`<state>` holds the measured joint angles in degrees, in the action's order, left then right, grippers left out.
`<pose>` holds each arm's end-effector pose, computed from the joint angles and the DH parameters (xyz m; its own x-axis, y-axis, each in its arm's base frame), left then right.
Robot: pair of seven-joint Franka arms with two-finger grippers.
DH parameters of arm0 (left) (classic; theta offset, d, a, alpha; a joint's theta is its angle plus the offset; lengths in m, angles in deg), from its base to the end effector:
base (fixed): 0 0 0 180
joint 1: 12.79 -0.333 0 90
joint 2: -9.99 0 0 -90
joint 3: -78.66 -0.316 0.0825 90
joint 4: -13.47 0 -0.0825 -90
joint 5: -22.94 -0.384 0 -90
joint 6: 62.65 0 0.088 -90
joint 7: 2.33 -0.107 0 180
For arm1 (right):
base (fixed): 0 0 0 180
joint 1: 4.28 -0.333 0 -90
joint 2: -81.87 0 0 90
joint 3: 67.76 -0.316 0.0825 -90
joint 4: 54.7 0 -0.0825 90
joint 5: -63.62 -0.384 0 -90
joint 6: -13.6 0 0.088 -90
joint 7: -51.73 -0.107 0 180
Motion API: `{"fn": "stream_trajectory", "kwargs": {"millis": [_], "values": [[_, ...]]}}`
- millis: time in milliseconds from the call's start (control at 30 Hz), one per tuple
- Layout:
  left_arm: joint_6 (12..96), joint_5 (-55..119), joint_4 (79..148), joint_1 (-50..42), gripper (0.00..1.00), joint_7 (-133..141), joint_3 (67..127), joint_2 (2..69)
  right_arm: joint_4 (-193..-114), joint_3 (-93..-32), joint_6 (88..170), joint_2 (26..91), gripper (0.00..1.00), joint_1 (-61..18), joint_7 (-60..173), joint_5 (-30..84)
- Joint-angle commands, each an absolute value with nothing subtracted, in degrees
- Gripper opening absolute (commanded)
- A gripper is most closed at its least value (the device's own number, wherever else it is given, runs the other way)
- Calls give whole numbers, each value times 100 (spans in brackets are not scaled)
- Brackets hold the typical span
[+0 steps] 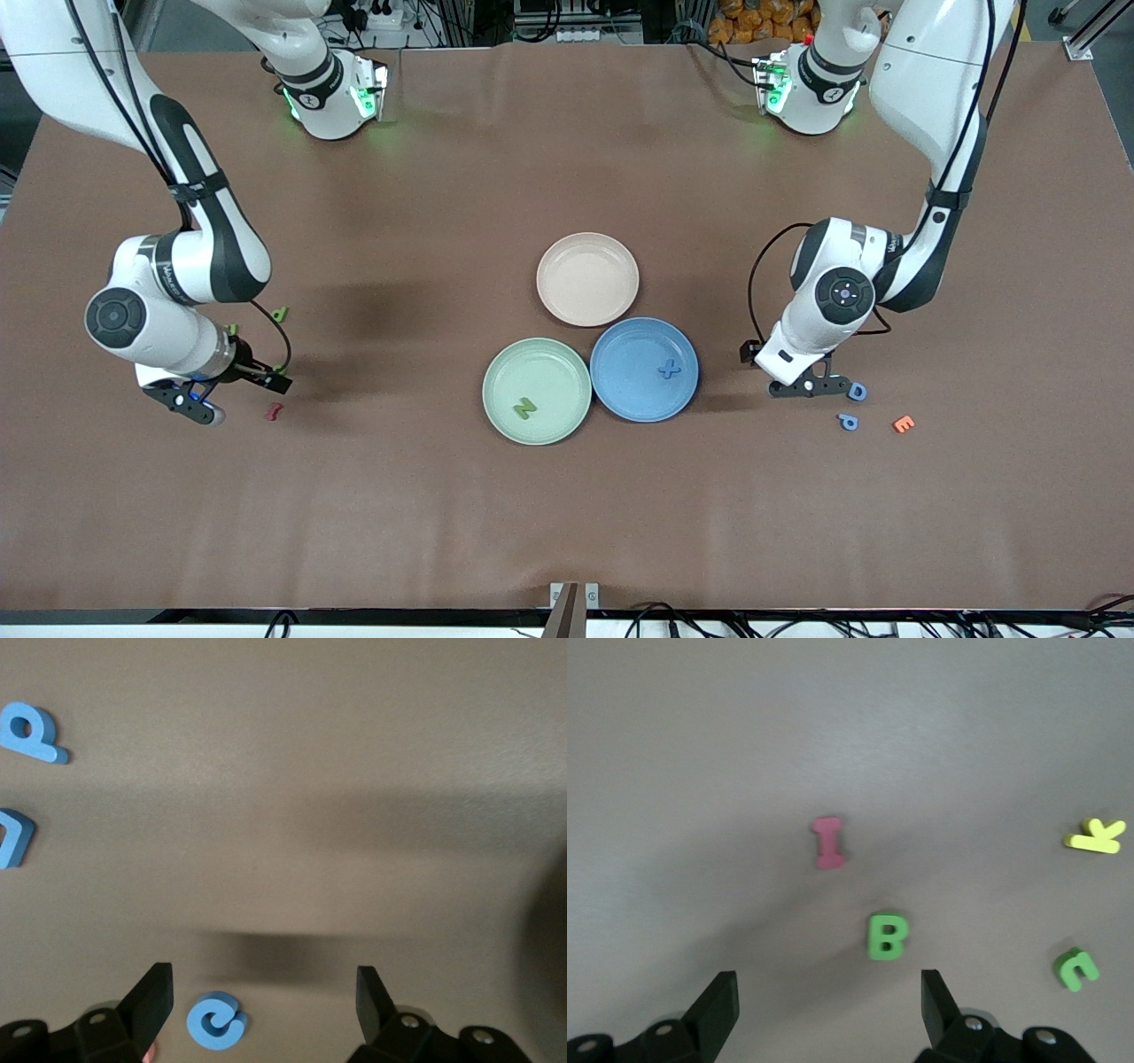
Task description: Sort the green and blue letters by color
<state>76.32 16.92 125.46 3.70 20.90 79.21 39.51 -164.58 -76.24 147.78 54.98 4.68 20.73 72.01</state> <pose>0.5875 -0.1794 0.2073 0.9994 0.0291 -0.0189 0.0276 -0.9969 -0.0740 0.6231 -0.0115 0.2463 0.8959 -0.4440 -0.0158 -0.4429 -0.8952 0.0494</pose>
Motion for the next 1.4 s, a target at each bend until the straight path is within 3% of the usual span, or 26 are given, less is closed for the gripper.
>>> {"fn": "stream_trajectory", "kwargs": {"millis": [0, 33, 300, 567, 1368], "values": [[7877, 1529, 13027, 303, 90, 2035, 7972, 3610, -17035, -7682, 15202, 5884, 87, 670, 2167, 7390], [7929, 1529, 13176, 303, 83, 2035, 7980, 3514, -17158, -7673, 15464, 5884, 83, 723, 2167, 7390], [7956, 1529, 13317, 294, 71, 2035, 7989, 3469, -17387, -7594, 15888, 5849, 78, 741, 2176, 7399], [8017, 1529, 13502, 215, 73, 2035, 7980, 3416, -17669, -7497, 16433, 5779, 78, 750, 2176, 7566], [8413, 1529, 13845, 65, 73, 1973, 7989, 3407, -17572, -7488, 16917, 5199, 68, 723, 2167, 7584]]}}
